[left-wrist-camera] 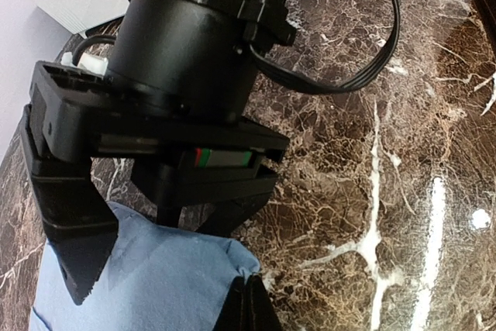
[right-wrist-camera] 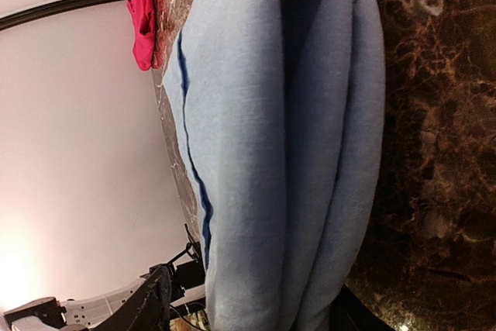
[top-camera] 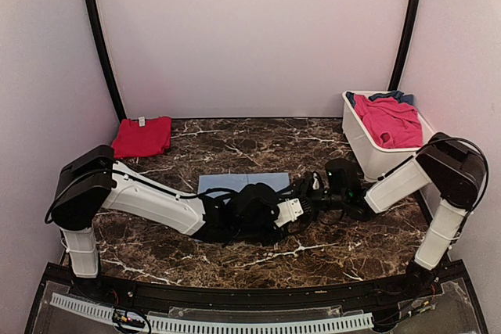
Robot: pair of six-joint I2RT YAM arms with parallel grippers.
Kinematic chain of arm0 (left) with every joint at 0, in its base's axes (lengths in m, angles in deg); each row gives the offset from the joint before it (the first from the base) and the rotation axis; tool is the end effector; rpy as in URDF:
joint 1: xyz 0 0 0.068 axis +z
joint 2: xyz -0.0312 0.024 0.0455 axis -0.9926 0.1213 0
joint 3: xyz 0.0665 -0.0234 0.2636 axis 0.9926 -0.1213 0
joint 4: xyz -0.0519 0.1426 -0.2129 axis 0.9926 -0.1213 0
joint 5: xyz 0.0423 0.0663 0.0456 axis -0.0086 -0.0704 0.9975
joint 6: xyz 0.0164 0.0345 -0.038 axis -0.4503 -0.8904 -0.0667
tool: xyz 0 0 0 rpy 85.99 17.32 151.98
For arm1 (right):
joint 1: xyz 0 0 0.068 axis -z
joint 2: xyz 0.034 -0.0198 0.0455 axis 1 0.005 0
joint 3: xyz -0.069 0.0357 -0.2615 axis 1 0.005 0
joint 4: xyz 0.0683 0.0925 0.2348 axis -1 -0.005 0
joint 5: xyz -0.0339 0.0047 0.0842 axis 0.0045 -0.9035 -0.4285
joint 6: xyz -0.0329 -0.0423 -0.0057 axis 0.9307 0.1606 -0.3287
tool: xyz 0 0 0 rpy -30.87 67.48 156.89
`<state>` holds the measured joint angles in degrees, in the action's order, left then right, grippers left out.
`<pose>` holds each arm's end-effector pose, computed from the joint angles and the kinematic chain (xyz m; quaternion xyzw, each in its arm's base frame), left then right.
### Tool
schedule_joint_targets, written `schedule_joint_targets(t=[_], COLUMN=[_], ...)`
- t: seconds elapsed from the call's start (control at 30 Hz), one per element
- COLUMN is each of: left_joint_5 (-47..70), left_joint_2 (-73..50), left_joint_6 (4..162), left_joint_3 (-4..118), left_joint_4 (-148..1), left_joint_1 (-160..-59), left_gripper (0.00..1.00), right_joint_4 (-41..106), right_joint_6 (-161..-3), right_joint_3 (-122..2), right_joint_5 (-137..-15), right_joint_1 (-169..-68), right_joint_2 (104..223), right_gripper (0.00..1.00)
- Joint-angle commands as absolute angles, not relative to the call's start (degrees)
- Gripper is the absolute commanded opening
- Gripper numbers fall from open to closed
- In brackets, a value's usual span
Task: Fold and stack the mixed laundry pile
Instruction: Pass from the left arm to the right
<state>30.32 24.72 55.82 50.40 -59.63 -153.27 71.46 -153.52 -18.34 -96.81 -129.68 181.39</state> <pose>0.1497 -0.3979 0.1717 0.5524 0.6632 -0.1591 0.4793 0.2290 0.2137 0.1285 0.1528 0.8225 0.5418 0.0813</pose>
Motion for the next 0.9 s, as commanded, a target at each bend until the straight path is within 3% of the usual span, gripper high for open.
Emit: schedule_joint_targets(t=[0.0, 0.13, 0.33, 0.4, 0.43, 0.53, 0.6, 0.7, 0.87], left_joint_5=[29.14, 28.57, 28.57, 29.75, 30.98, 32.56, 33.9, 34.92, 36.02], left_joint_2=[24.02, 23.77, 23.91, 23.79, 23.57, 21.65, 19.52, 15.82, 9.39], left_joint_6=[56.59, 56.58, 56.79, 57.12, 58.04, 60.85, 62.66, 65.19, 70.12], left_joint_3=[51.9, 51.55, 51.65, 52.14, 52.39, 52.63, 51.52, 48.24, 44.3], left_joint_4=[-57.55, -56.93, -56.8, -57.81, -59.11, -61.88, -63.07, -64.16, -66.02], left_joint_1=[-153.08, -153.02, -152.91, -152.91, -152.86, -152.61, -152.33, -151.23, -148.93], left_gripper=[0.0, 0.0, 0.0, 0.07, 0.11, 0.4, 0.54, 0.62, 0.66], right_joint_4=[78.28, 82.09, 83.99, 79.28, 75.49, 62.67, 54.78, 43.67, 27.67], right_joint_6=[-155.59, -157.02, -157.11, -155.03, -153.49, -146.44, -141.48, -132.77, -120.69], right_joint_3=[-19.28, -19.93, -19.8, -20.66, -21.46, -24.39, -25.96, -28.79, -33.37], right_joint_5=[-93.78, -93.36, -91.96, -91.39, -91.06, -89.73, -88.49, -88.58, -88.25], right_joint_1=[-130.32, -130.45, -130.49, -130.49, -130.42, -129.99, -129.44, -127.58, -123.55], right_joint_2=[185.06, 188.41, 189.22, 187.09, 185.9, 182.13, 179.69, 177.26, 175.72], right_gripper=[0.57, 0.45, 0.13, 0.01, 0.0, 0.0, 0.0, 0.0, 0.0])
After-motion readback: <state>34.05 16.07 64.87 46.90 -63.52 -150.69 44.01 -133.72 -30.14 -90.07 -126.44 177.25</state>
